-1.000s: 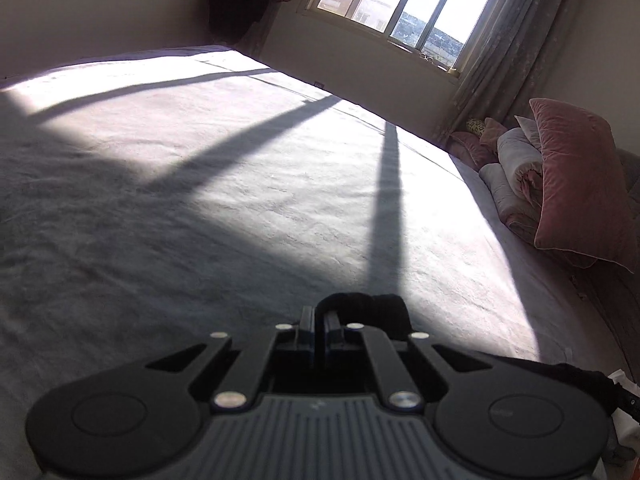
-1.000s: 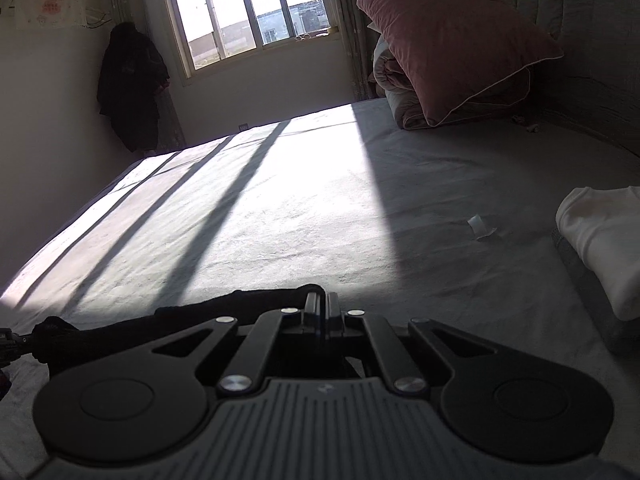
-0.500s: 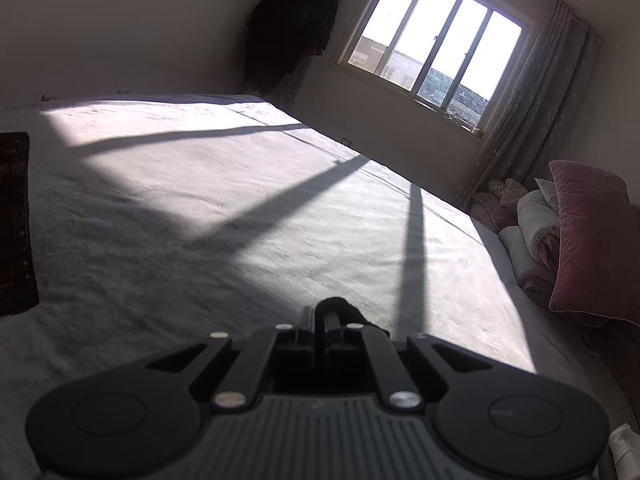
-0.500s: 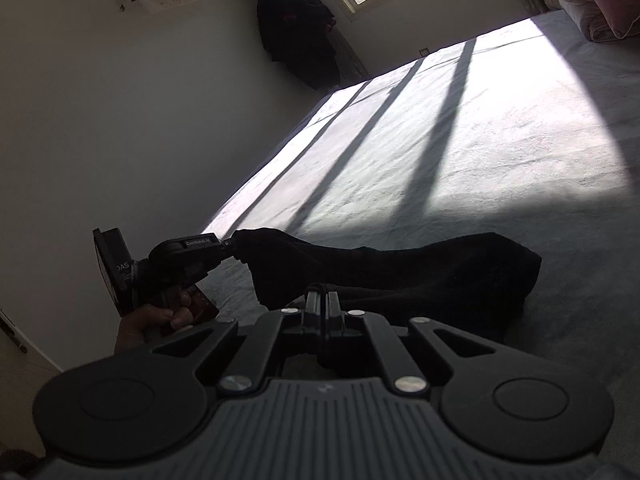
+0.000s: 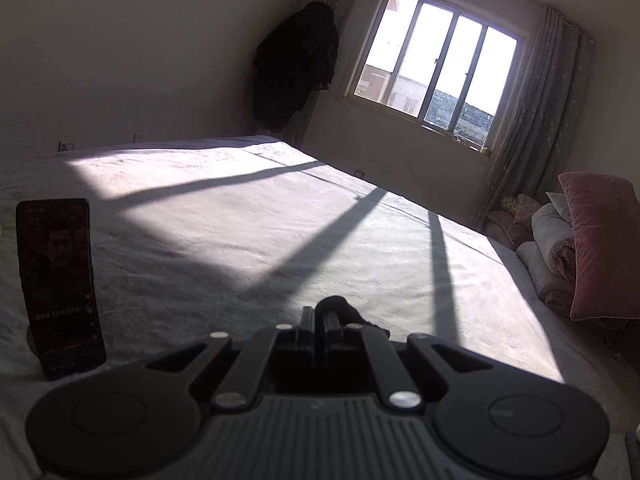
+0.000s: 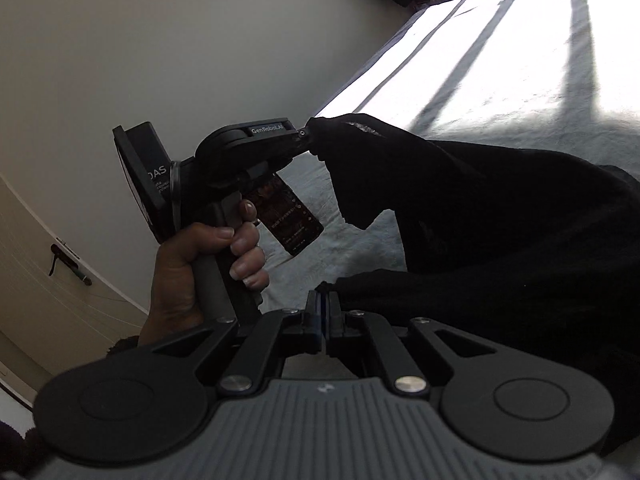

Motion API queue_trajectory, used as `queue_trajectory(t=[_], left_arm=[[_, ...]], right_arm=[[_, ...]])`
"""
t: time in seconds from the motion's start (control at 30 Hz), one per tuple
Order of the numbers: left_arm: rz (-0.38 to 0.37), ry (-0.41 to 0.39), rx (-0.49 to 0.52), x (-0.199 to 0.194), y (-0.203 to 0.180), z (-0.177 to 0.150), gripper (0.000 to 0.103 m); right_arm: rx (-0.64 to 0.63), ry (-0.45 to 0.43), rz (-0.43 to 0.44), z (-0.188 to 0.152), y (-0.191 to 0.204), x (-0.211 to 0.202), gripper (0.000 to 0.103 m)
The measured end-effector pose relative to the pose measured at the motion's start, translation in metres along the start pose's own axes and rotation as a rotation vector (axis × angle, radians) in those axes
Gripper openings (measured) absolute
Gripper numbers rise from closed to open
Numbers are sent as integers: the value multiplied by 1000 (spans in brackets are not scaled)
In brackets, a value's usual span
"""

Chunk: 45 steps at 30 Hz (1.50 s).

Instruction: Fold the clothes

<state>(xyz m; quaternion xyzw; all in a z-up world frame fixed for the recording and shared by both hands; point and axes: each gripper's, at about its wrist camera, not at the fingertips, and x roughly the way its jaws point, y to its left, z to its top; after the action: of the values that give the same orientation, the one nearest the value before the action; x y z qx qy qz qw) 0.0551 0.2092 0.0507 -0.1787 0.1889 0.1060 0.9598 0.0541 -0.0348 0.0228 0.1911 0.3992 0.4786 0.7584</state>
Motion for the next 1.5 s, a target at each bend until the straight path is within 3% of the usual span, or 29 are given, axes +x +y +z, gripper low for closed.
queue_trajectory(t=[0.23,0.47,0.53,0.6,0.7,0.87,1.07,1.23,1.33,1.5], left_arm=[[47,71,-32,-1,33,0,3],[79,197,-23,8,46,-11,5],[78,223,-21,8,46,-15,12],[72,250,-20,10,45,-18,34],[63,291,-1,12,41,-24,49],[33,385,63,19,22,-41,55],[32,488,151,33,0,-62,65],[60,537,194,43,-9,-74,66],[76,558,221,47,-13,-80,67],[94,568,263,51,-15,-86,72]], right_arm=[[-30,85,69,-11,24,46,2],[-81,121,10,-18,23,62,6],[-89,126,-16,-19,21,60,16],[-89,126,-38,-18,16,56,18],[-84,81,-64,-16,11,42,64],[-64,-16,-124,3,-6,14,65],[2,-158,-328,20,-49,-32,65],[33,-234,-614,26,-91,-55,65],[42,-236,-772,24,-117,-65,65],[64,-177,-864,18,-149,-65,65]])
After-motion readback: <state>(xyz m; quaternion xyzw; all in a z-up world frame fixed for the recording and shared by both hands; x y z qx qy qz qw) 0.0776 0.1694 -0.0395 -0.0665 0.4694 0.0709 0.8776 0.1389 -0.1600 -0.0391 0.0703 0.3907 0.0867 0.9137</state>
